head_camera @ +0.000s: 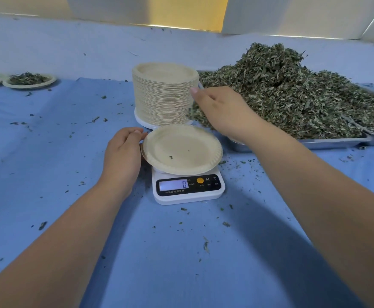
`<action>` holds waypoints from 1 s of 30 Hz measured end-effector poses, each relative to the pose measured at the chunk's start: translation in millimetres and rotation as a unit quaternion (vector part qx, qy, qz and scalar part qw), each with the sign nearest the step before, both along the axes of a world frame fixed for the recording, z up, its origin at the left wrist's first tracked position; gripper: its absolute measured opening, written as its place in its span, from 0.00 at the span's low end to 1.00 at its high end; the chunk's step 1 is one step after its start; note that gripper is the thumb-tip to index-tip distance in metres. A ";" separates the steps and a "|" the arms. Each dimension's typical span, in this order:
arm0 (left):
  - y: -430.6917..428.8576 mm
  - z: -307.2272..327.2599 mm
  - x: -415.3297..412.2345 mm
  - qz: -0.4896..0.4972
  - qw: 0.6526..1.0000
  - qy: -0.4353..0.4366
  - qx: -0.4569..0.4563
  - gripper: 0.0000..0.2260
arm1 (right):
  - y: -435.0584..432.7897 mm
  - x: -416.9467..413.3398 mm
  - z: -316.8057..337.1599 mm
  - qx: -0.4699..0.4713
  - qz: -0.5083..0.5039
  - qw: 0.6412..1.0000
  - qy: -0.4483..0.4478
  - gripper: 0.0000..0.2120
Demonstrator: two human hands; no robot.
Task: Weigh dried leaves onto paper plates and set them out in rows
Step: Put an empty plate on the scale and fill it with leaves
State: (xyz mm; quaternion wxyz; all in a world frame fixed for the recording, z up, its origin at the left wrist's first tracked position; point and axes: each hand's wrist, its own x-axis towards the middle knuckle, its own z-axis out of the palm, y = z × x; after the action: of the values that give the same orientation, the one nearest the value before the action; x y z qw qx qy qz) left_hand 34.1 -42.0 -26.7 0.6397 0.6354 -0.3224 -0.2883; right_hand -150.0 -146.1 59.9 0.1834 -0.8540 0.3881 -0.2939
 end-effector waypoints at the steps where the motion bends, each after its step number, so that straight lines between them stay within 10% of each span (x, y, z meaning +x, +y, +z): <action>1: 0.2 0.0 -0.1 0.000 1.000 -0.001 -0.001 0.12 | 7.1 5.2 -1.2 -0.011 0.020 1.000 0.007 0.26; 15: 1.6 3.4 -1.1 -0.002 1.000 0.003 -0.001 0.11 | 35.7 20.1 -22.7 -0.047 0.079 0.988 0.122 0.19; 30: -3.5 -5.9 6.1 0.005 1.000 0.006 -0.016 0.09 | 43.5 -23.8 -56.6 -0.067 0.014 0.991 -0.118 0.13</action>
State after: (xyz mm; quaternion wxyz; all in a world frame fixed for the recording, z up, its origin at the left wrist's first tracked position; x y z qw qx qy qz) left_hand 40.2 -45.5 -32.7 0.6530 0.6248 -0.3201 -0.2842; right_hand -173.8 -102.6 3.3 0.1740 -0.8288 0.3314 -0.4159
